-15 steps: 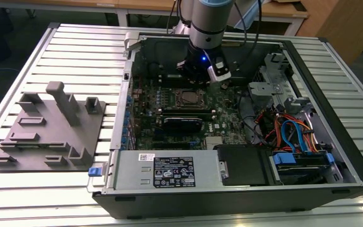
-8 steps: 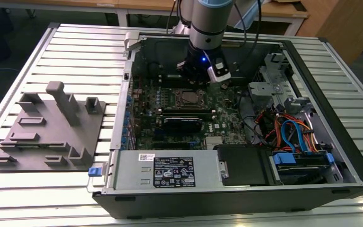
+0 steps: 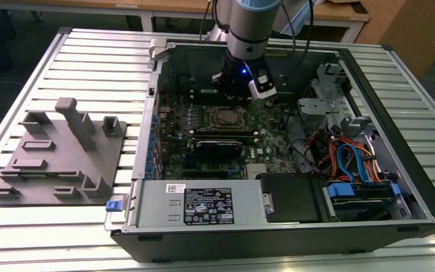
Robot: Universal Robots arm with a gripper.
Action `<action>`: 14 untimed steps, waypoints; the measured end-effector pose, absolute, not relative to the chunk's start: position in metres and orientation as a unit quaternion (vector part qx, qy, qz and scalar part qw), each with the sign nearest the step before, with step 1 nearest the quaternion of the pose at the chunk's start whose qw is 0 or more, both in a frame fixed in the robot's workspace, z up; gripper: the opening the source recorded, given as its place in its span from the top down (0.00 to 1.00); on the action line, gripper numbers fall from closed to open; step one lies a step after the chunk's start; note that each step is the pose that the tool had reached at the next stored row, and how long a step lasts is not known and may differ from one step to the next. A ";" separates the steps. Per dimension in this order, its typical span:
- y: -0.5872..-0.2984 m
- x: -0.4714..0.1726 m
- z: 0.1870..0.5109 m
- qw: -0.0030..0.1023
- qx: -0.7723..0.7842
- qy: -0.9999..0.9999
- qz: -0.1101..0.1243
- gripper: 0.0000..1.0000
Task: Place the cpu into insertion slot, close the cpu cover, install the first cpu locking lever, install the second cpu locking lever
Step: 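Install the first cpu locking lever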
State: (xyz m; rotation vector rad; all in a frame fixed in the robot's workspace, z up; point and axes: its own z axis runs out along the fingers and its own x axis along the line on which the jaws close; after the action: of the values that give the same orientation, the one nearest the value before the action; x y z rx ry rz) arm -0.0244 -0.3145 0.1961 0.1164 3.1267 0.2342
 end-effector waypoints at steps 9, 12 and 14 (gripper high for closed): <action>-0.314 -0.024 0.201 0.002 0.037 0.997 0.072 0.89; -0.314 -0.024 0.203 0.002 0.037 0.997 0.066 0.89; -0.314 -0.024 0.203 0.002 0.037 0.997 0.063 0.89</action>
State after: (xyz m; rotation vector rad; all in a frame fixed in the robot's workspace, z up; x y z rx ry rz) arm -0.0244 -0.3145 0.2031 0.1161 3.1285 0.1970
